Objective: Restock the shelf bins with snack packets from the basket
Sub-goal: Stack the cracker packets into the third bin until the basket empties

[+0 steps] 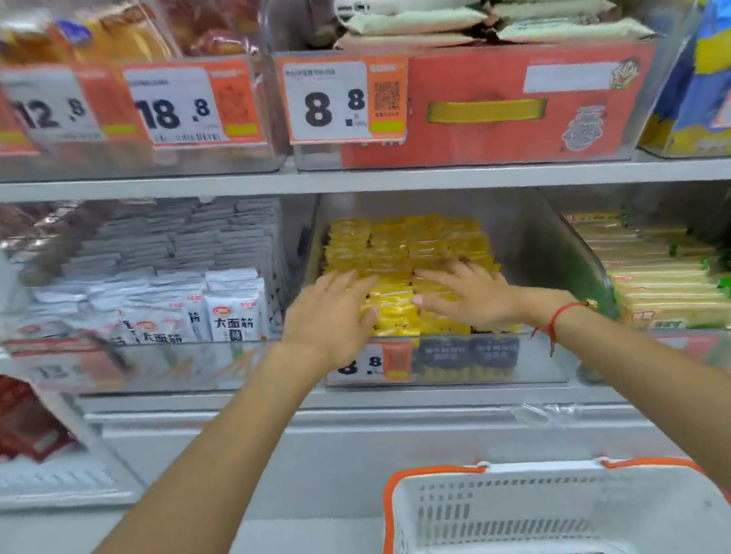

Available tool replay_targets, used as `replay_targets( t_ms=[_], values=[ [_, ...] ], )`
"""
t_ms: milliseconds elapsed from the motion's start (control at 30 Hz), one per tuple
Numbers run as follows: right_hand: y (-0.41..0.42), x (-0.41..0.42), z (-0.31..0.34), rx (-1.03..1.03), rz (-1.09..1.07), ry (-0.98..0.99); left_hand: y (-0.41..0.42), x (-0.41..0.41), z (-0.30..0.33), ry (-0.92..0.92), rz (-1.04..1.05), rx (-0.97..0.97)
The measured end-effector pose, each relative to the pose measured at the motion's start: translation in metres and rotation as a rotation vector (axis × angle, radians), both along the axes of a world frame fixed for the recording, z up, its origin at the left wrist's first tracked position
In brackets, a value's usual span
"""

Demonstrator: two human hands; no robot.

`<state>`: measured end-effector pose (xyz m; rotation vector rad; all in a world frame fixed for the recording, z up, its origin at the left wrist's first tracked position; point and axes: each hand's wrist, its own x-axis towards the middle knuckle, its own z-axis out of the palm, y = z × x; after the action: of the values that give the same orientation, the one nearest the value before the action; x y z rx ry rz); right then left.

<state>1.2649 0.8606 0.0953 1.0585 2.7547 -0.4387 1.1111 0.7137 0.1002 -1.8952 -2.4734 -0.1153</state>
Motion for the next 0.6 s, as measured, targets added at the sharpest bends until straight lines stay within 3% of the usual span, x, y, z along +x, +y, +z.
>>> replay_targets(
  t_ms=[100, 200, 300, 367, 433, 500, 600],
  values=[
    [-0.034, -0.027, 0.013, 0.206, 0.045, 0.32, -0.05, -0.008, 0.014, -0.06, 0.055, 0.469],
    [-0.084, -0.066, 0.021, 0.29, 0.261, 0.612, -0.107, -0.054, 0.017, -0.027, 0.196, 0.63],
    [-0.123, -0.115, 0.023, 0.234, 0.374, 0.629, -0.146, -0.115, 0.017, -0.061, 0.418, 0.453],
    [-0.135, -0.15, 0.023, 0.131, 0.293, 0.473, -0.154, -0.142, 0.017, -0.047, 0.497, 0.189],
    [-0.139, -0.176, 0.019, 0.045, 0.203, 0.254, -0.146, -0.154, 0.011, 0.02, 0.448, -0.032],
    [-0.141, -0.193, 0.009, 0.03, 0.203, 0.137, -0.136, -0.155, 0.0, 0.059, 0.411, -0.12],
    [-0.142, -0.204, -0.009, -0.019, 0.233, 0.186, -0.126, -0.159, -0.013, 0.087, 0.453, -0.083]
  ],
)
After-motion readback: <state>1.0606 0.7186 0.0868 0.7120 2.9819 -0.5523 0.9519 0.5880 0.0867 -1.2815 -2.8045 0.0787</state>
